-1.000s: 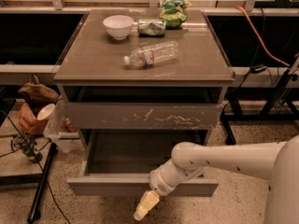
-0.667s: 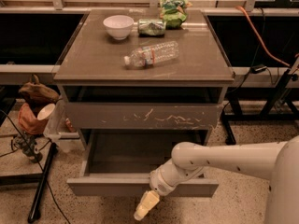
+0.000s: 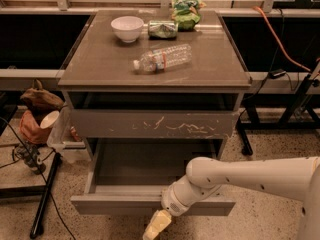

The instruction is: Open middle drawer

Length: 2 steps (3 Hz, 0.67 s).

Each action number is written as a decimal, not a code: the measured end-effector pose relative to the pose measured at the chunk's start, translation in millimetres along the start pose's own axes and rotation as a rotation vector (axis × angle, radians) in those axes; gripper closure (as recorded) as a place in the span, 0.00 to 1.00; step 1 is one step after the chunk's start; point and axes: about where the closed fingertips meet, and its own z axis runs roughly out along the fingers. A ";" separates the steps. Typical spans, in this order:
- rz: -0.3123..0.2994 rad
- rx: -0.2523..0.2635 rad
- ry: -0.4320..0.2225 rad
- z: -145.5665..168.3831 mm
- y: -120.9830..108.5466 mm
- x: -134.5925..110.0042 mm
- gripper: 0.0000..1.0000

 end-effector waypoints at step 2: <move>-0.050 0.008 -0.004 3.3 -13.4 -21.3 0.00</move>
Offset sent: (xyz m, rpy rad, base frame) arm 0.0553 0.0316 0.0081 0.0164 -0.1015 0.0736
